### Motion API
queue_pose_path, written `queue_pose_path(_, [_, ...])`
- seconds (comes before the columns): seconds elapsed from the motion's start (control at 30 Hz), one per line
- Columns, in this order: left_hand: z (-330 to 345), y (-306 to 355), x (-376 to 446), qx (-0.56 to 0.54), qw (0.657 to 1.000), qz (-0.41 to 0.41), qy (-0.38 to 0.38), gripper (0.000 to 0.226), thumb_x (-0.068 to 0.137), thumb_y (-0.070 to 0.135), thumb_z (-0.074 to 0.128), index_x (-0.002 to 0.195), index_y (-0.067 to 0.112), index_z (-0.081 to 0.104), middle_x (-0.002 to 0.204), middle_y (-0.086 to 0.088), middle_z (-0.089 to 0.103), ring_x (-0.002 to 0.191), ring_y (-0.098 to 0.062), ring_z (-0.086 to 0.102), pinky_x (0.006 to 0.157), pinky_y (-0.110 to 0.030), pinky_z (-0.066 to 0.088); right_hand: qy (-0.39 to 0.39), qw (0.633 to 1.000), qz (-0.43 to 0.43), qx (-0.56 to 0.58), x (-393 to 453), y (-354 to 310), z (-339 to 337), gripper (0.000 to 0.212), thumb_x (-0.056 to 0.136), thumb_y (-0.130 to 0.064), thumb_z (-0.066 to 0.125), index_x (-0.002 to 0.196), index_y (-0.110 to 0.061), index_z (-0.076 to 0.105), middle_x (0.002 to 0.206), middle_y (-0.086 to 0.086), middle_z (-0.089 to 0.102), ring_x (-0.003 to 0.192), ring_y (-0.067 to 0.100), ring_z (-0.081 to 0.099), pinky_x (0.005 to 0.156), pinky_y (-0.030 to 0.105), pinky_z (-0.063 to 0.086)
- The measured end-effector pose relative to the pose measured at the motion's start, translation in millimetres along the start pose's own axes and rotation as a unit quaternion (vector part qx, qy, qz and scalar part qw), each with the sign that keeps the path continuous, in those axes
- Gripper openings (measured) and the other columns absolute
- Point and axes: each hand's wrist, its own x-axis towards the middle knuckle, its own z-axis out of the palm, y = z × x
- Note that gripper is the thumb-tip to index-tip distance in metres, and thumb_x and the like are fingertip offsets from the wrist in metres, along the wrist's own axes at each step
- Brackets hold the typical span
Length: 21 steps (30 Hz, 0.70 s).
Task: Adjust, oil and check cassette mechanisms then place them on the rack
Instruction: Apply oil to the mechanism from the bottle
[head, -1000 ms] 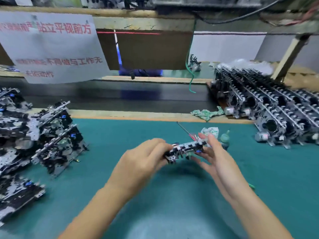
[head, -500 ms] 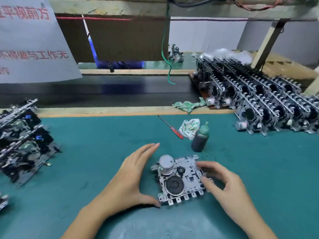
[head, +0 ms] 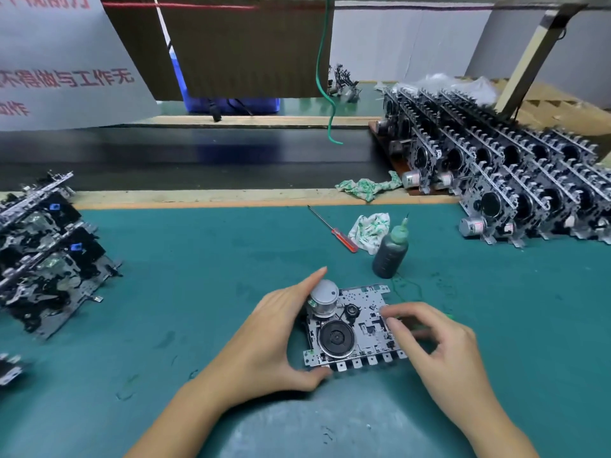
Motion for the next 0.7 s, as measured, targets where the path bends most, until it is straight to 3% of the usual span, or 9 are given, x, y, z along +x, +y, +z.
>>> queue_pose_path(0.17, [4,-1,-2,-0.071,0.996,-0.036,-0.030,0.116,0.061,0.046,0.076,0.142,0.057,-0.006,0.140,0.036,0.025,0.133,0.009,0.028,0.109,-0.013,0.023,0.003,1.000,-0.005,0.017,-1,2,0,0.014,0.082,-0.010,0.068,0.079,-0.024,0.071,0.084,-0.019,0.071,0.077,0.004,0.067,0.070,0.013,0.050])
queue_pose_path(0.27, [9,-1,0,-0.060,0.996,-0.049,-0.034,0.123,0.060,0.044,0.078,0.134,0.065,-0.018,0.131,0.039,0.023,0.123,0.016,0.026,0.102,-0.004,0.019,-0.004,0.999,-0.027,0.033,-3,1,2,0.005,0.082,-0.018,0.070,0.077,-0.018,0.072,0.085,-0.016,0.072,0.078,0.003,0.069,0.071,0.014,0.052])
queue_pose_path(0.4, [6,-6,0,-0.055,0.997,-0.046,-0.035,0.119,0.062,0.040,0.078,0.136,0.063,-0.012,0.130,0.038,0.025,0.123,0.017,0.025,0.102,-0.004,0.018,-0.006,0.998,-0.020,0.055,-4,-2,3,0.012,0.078,-0.029,0.064,0.074,-0.020,0.071,0.085,-0.016,0.073,0.075,0.005,0.069,0.069,0.015,0.053])
queue_pose_path(0.5, [2,-10,-1,-0.062,0.995,-0.047,-0.056,0.127,0.055,0.051,0.086,0.135,0.063,-0.011,0.130,0.049,0.014,0.127,0.019,0.019,0.103,-0.002,0.015,-0.004,0.998,-0.006,0.059,-3,-1,5,0.013,0.083,-0.032,0.062,0.076,-0.024,0.070,0.081,-0.013,0.072,0.073,0.007,0.068,0.068,0.012,0.050])
queue_pose_path(0.63, [-1,-11,0,-0.057,0.995,-0.058,-0.054,0.128,0.048,0.058,0.087,0.133,0.069,-0.009,0.130,0.047,0.018,0.126,0.018,0.022,0.101,-0.001,0.017,0.009,0.999,-0.005,0.036,-2,2,6,0.009,0.087,-0.025,0.062,0.083,-0.025,0.069,0.084,-0.011,0.069,0.076,0.006,0.065,0.069,0.010,0.046])
queue_pose_path(0.7, [0,-12,-1,-0.069,0.994,-0.062,-0.055,0.127,0.048,0.058,0.087,0.134,0.069,-0.006,0.131,0.048,0.018,0.128,0.016,0.023,0.100,0.000,0.018,0.052,0.998,0.003,0.042,1,2,4,0.004,0.089,-0.026,0.063,0.089,-0.027,0.067,0.090,-0.011,0.068,0.083,0.002,0.064,0.074,0.010,0.046])
